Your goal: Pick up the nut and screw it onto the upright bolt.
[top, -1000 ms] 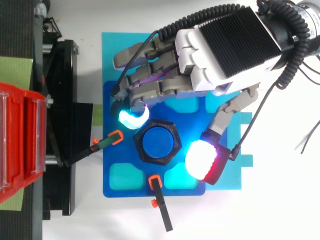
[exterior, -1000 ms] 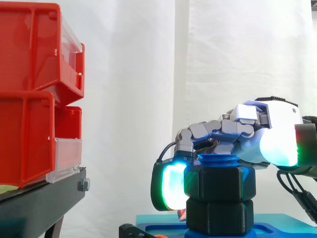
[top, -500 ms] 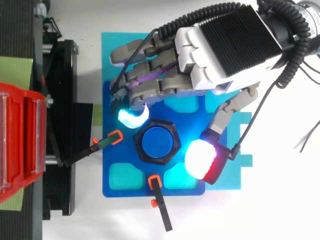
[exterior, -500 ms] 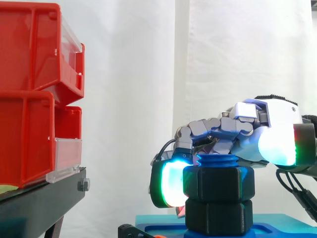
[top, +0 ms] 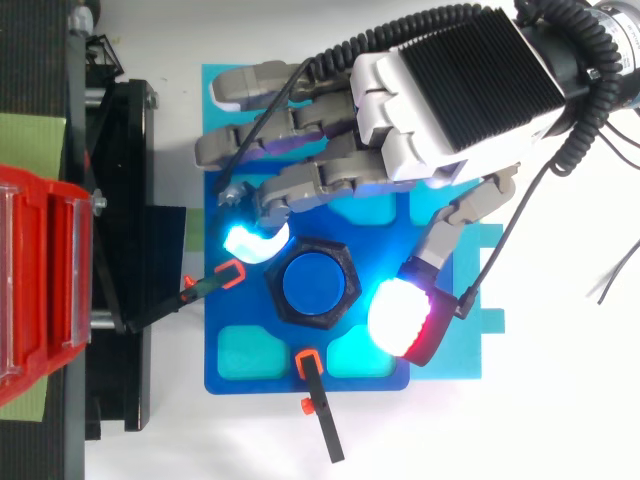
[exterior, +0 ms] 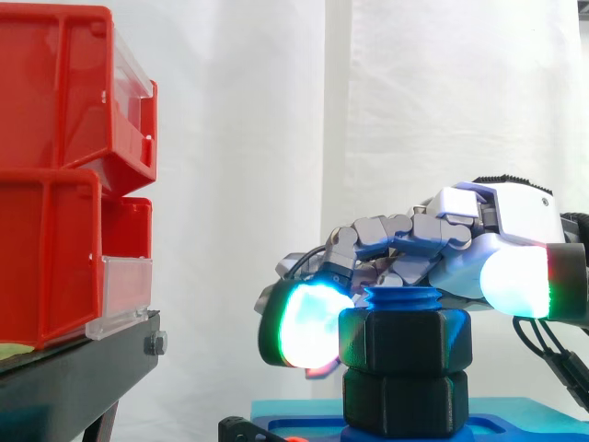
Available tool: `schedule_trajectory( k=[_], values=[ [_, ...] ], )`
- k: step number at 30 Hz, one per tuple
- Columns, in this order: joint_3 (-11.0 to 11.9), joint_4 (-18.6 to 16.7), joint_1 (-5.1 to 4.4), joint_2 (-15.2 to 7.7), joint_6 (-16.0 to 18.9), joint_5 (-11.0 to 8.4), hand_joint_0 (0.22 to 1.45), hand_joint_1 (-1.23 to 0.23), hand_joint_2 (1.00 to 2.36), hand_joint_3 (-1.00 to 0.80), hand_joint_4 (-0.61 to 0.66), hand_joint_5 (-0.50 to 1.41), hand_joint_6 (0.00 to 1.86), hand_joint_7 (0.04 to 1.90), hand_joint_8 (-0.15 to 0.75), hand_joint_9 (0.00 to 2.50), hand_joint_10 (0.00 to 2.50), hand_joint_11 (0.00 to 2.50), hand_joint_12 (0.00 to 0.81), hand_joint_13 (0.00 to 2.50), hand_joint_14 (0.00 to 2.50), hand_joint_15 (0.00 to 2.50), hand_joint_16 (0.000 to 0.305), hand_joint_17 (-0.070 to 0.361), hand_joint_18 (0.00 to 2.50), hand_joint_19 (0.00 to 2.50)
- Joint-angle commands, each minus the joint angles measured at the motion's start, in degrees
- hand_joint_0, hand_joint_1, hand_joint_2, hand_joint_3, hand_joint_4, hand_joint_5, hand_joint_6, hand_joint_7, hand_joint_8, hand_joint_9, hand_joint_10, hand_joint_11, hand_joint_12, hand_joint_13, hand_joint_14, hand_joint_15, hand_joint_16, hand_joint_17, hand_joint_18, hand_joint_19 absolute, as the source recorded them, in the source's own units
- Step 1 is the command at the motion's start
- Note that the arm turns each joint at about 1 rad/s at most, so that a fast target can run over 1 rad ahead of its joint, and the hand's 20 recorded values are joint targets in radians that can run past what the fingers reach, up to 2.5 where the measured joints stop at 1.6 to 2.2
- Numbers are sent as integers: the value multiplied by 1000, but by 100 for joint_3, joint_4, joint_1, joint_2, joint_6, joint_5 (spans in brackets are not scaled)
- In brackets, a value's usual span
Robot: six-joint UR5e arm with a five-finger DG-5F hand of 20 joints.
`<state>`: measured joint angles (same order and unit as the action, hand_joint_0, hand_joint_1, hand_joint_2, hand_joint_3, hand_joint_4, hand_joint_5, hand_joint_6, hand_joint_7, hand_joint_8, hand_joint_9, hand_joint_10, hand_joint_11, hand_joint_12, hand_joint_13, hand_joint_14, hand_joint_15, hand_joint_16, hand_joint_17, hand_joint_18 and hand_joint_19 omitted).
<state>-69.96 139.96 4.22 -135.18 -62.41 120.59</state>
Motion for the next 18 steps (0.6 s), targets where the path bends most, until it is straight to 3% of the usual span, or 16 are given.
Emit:
schedule_trajectory(
  k=[1, 6, 18],
  values=[
    [0, 5, 0, 1, 0, 0, 475, -364, 1000, -500, 149, -212, 503, 813, 213, 309, 0, 0, 349, 62, 0, 0, 44, 98, 0, 0],
    [0, -4, 0, 1, 0, 0, 475, -370, 1000, -500, 114, -235, 502, 686, 203, 177, 0, 0, 352, 0, 0, 0, 46, 105, 0, 0],
    [0, 84, 0, 1, -17, 0, 467, -394, 1000, -500, 110, -240, 501, 654, 197, 99, 0, 0, 354, 0, 0, 0, 48, 109, 0, 0]
  ],
)
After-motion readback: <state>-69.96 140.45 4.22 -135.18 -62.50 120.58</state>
